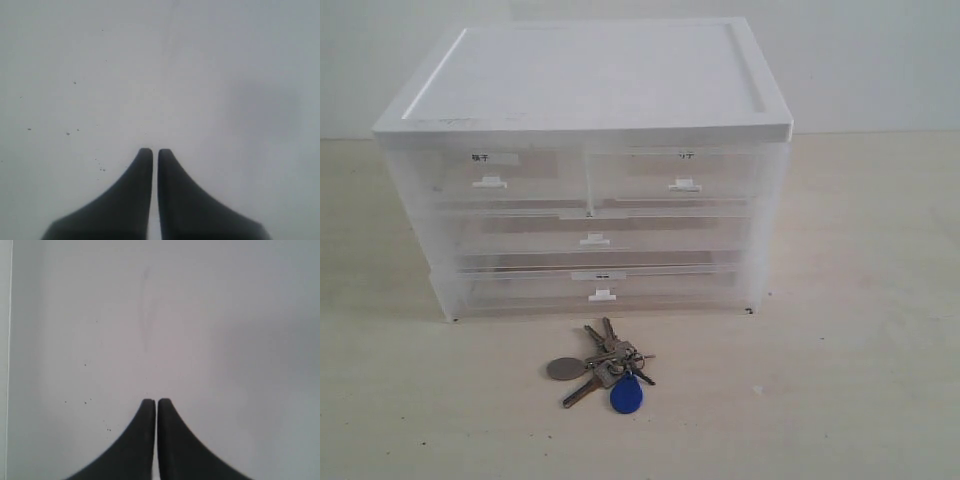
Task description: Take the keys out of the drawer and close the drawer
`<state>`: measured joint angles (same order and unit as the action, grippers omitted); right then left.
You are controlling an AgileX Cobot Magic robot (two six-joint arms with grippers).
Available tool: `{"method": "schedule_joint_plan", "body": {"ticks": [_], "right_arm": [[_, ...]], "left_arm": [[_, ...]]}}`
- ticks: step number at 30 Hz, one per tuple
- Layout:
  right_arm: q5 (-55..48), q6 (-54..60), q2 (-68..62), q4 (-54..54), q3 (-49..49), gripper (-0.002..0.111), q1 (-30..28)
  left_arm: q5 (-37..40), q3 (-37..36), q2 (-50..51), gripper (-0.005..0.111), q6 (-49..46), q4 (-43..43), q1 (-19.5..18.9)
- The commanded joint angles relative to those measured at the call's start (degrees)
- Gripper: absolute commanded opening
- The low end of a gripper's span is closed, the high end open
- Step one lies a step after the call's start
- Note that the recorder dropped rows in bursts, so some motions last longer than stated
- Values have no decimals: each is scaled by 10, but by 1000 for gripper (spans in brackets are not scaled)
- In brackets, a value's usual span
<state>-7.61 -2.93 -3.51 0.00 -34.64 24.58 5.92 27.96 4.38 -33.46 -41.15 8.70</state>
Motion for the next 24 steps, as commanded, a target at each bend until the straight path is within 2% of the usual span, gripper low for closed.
{"method": "schedule_joint_plan", "body": {"ticks": [1, 10, 24], "right_arm": [[-31, 2, 16, -6, 3, 0, 0], [-75, -10, 16, -6, 3, 0, 0], [-75, -10, 16, -6, 3, 0, 0]], "left_arm": [[35, -6, -31, 5, 6, 0, 5], [46, -6, -37, 5, 5, 0, 5], [46, -6, -37, 5, 5, 0, 5]]}}
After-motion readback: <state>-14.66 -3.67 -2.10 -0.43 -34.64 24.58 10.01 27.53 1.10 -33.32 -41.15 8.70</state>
